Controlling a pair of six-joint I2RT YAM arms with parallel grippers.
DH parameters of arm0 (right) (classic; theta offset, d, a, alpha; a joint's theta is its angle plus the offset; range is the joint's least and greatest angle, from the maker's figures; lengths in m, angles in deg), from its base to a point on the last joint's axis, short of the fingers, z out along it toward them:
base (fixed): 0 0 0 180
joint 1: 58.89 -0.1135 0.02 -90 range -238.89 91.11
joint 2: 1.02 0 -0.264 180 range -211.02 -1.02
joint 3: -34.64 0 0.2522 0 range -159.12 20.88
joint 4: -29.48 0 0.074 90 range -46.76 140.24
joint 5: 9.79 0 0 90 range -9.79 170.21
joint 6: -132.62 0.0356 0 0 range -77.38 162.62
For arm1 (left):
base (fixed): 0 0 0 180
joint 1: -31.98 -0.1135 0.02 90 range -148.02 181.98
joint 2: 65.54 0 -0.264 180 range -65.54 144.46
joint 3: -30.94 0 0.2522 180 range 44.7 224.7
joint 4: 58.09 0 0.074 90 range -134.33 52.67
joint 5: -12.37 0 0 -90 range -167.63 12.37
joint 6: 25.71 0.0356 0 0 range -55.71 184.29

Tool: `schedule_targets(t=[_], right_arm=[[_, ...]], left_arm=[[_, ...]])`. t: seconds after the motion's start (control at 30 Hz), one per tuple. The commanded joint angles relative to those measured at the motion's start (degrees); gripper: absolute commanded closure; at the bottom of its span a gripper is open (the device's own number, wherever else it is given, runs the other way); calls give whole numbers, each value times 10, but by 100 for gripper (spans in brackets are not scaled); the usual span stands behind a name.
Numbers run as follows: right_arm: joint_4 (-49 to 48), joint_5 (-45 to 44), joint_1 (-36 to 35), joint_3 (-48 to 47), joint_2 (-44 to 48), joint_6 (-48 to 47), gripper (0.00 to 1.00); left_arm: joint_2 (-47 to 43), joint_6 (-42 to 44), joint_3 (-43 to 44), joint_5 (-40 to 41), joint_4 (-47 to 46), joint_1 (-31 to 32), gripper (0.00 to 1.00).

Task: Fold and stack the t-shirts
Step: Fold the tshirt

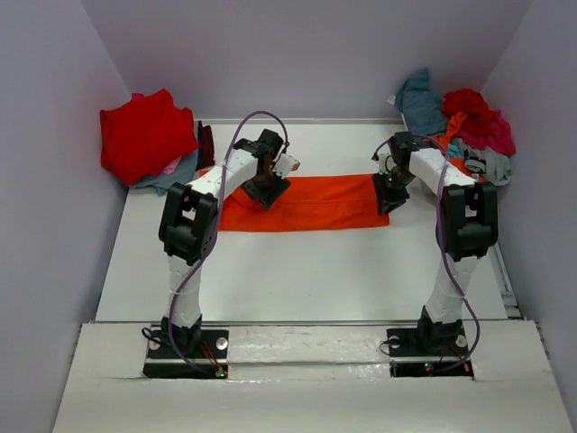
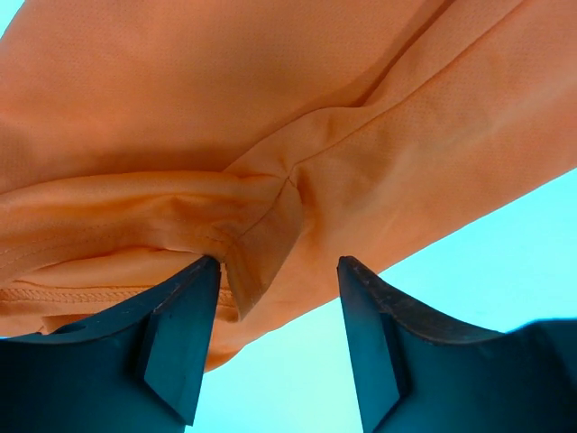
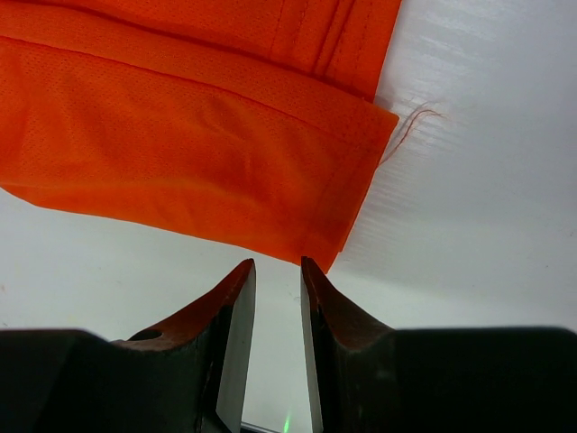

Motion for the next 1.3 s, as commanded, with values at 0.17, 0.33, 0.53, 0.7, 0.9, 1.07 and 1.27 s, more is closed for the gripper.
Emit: schedule_targets(t=[0.17, 0.33, 0.53, 0.7, 0.9, 1.07, 1.27], right_arm=[[-13, -7, -4, 0, 25, 3, 68], [-13, -8, -4, 3, 28, 4, 68], [-14, -12, -4, 10, 35, 3, 68], [-16, -14, -4, 16, 38, 3, 68], [-14, -16, -4, 15, 40, 3, 68], [-15, -14, -4, 16, 40, 3, 68], [-14, -15, -4, 16, 38, 3, 69]], left_arm=[[-45, 8, 16, -43, 43, 3, 45], [-46, 9, 6, -48, 40, 3, 47], [-43, 8, 1, -44, 32, 3, 48], [-43, 0, 3, -24, 18, 3, 63], [-35, 1, 11, -11, 20, 3, 77], [-32, 3, 10, 10, 16, 3, 84], [-24, 9, 25, 55, 13, 3, 90]])
